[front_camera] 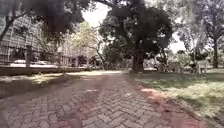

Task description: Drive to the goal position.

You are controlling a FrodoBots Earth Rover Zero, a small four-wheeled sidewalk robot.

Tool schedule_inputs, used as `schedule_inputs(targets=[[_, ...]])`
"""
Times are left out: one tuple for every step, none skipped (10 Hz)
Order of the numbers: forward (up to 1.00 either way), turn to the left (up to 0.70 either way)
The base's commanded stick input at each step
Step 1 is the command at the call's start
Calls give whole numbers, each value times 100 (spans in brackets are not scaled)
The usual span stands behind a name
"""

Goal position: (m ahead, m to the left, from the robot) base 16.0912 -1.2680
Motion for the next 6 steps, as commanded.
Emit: schedule_inputs(targets=[[70, 0], [70, 0], [70, 0], [70, 0], [70, 0], [70, 0]])
